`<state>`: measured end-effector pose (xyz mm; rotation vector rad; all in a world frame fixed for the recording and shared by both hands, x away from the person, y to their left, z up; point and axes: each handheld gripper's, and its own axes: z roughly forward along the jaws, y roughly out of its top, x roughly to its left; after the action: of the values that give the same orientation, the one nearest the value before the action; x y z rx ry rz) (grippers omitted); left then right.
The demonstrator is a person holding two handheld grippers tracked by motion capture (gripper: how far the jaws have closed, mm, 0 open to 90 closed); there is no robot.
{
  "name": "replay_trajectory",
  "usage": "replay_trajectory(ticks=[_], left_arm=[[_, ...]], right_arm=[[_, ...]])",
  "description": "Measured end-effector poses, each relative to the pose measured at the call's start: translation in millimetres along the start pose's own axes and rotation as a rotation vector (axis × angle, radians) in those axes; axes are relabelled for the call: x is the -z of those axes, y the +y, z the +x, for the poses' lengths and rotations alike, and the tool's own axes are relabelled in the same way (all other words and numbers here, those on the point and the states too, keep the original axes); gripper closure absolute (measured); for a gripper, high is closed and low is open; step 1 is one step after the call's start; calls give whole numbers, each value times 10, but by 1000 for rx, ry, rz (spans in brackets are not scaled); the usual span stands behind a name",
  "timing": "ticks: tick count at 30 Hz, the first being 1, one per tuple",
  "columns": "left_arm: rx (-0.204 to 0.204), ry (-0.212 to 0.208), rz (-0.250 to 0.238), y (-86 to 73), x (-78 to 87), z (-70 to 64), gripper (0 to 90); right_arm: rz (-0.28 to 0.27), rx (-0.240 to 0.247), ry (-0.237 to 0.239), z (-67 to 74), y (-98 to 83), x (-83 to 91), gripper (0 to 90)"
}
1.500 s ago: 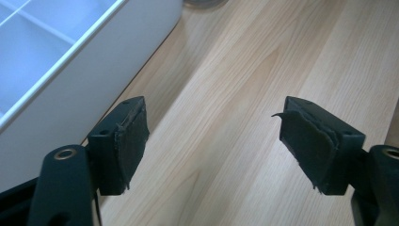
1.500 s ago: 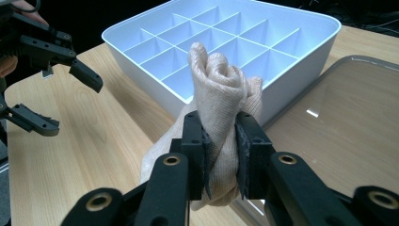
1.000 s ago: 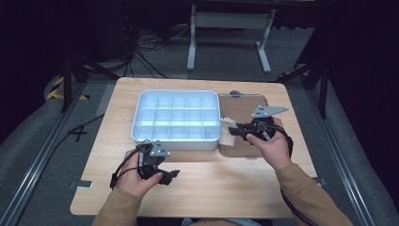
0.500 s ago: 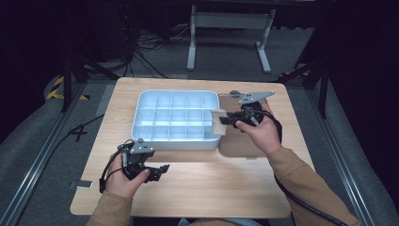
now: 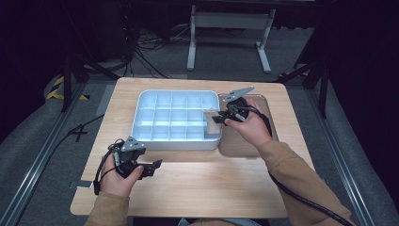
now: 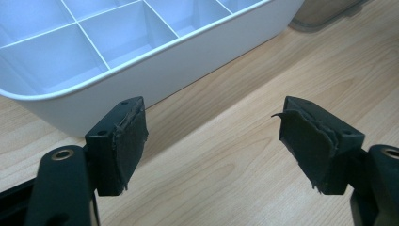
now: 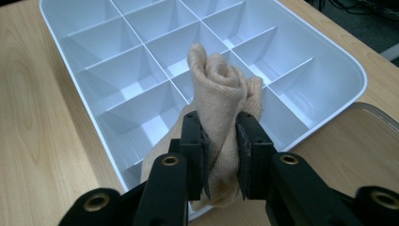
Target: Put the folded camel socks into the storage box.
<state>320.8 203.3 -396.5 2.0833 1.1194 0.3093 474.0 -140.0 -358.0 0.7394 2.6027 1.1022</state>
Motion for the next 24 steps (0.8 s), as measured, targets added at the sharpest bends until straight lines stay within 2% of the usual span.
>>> replay_trajectory(ticks=[6,8,15,18,21,24], left_arm=[[-11,6,7,13,-35,13,241],[-1,0,-3,15,-59,-1,242],[-12,-10,2,35,-88,-3,241],[-9,-11,19,38,-90,-8,240],[-25,-20,29,37,-117,-12,239],[-23,-25,36,38,-130,-23,239]], right_arm=[[58,14,-7,13,28,-85,755],[76,13,-4,22,28,-114,755],[130,30,-14,76,27,-209,755],[146,36,-19,92,27,-243,755],[190,27,-27,115,23,-317,756],[252,17,-26,130,16,-410,761]])
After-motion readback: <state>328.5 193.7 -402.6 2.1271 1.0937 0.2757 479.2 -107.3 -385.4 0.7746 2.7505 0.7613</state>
